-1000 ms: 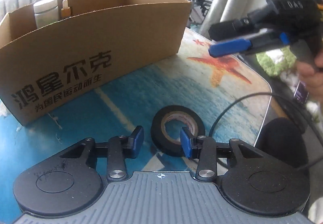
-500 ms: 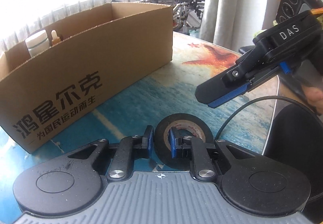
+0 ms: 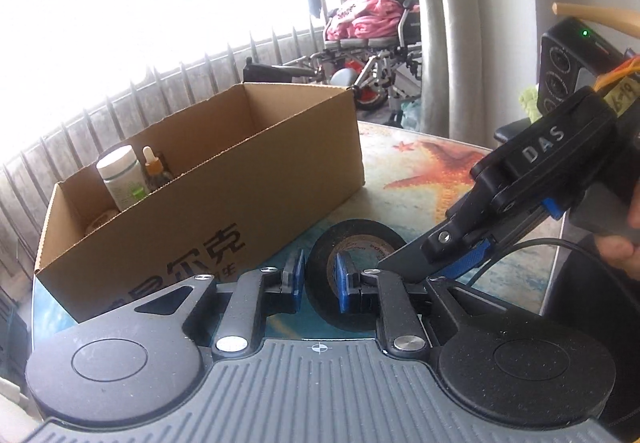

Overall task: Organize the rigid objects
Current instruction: 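Close the right gripper on the edge of the black tape roll, then lift and carry the black tape roll with the right gripper into the box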

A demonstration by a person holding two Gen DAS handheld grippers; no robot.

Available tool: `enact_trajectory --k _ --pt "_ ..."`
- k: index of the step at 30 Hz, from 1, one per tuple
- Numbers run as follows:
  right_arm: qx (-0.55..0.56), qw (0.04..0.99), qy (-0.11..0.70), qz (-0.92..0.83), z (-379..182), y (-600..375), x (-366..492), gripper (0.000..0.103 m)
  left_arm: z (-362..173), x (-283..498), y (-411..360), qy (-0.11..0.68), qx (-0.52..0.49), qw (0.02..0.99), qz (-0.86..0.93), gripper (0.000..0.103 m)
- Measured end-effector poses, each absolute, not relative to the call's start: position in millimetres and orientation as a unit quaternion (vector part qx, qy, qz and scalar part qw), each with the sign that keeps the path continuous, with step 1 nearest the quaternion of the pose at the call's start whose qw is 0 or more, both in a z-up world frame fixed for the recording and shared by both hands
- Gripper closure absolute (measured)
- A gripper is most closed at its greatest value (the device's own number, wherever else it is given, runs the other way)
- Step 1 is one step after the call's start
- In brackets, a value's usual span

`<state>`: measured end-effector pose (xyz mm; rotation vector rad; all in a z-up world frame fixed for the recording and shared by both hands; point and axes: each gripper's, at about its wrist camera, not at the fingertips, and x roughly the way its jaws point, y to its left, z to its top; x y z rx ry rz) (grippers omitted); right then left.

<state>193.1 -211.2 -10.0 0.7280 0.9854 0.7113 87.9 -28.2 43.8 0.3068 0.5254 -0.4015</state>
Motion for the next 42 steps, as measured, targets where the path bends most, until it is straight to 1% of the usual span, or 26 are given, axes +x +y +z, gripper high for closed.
enact_trajectory --k 2,5,7,9,12,14,16,18,21,28,31,33,35,37,38,39,42 --pt "0.334 0.759 0.449 0.332 -12.5 -209.1 191.9 0.048 44.9 87.0 -28.7 0.258 0.142 0.934 -0.202 0.087" --pt "0.319 0.771 0.442 0.330 -12.3 -204.6 187.3 0.064 42.7 84.3 -34.7 0.252 0.165 0.933 -0.199 0.087" --pt "0.310 0.781 0.433 0.326 -11.7 -203.2 184.3 0.067 41.4 84.0 -35.3 0.251 0.171 0.932 -0.197 0.087" --pt "0.304 0.796 0.422 0.310 -10.3 -204.8 181.2 0.078 42.0 85.9 -32.0 0.255 0.158 0.933 -0.199 0.088" --pt "0.293 0.815 0.403 0.295 -5.2 -207.1 177.7 0.081 45.9 83.7 -28.7 0.249 0.148 0.936 -0.199 0.091" --pt "0.275 0.830 0.390 0.288 -0.9 -205.6 175.9 0.082 50.7 81.2 -29.7 0.239 0.155 0.938 -0.196 0.091" --pt "0.268 0.835 0.383 0.291 2.6 -204.2 175.0 0.088 55.7 80.0 -30.7 0.232 0.157 0.939 -0.197 0.091" --pt "0.260 0.838 0.381 0.291 3.0 -202.8 175.7 0.088 56.4 81.3 -31.6 0.233 0.159 0.939 -0.199 0.091" --pt "0.275 0.830 0.387 0.292 -1.9 -204.1 179.8 0.088 49.4 85.1 -30.4 0.243 0.164 0.936 -0.193 0.091" --pt "0.284 0.824 0.397 0.289 -6.5 -210.8 184.4 0.087 34.6 90.3 -9.0 0.299 0.123 0.928 -0.185 0.090" --pt "0.282 0.824 0.396 0.290 -6.7 -211.3 183.8 0.087 26.0 96.5 -2.2 0.321 0.075 0.922 -0.204 0.081" --pt "0.278 0.826 0.395 0.289 -5.9 -210.7 182.7 0.086 18.6 103.4 -0.2 0.334 0.040 0.918 -0.211 0.065" --pt "0.269 0.829 0.395 0.290 -3.6 -209.4 181.5 0.087 12.2 109.0 -0.7 0.342 0.018 0.914 -0.216 0.063" --pt "0.262 0.831 0.394 0.291 -2.2 -208.3 180.0 0.086 5.6 115.1 -2.1 0.349 -0.001 0.909 -0.229 0.063" --pt "0.254 0.834 0.393 0.292 -0.8 -207.4 179.1 0.086 2.5 117.9 -3.7 0.353 -0.002 0.906 -0.232 0.066" --pt "0.251 0.835 0.392 0.292 -0.1 -206.7 178.5 0.086 -0.4 120.3 -5.8 0.354 0.002 0.906 -0.231 0.084" --pt "0.232 0.839 0.397 0.290 2.1 -203.9 176.3 0.085 2.2 118.6 -15.4 0.341 0.036 0.914 -0.215 0.087"
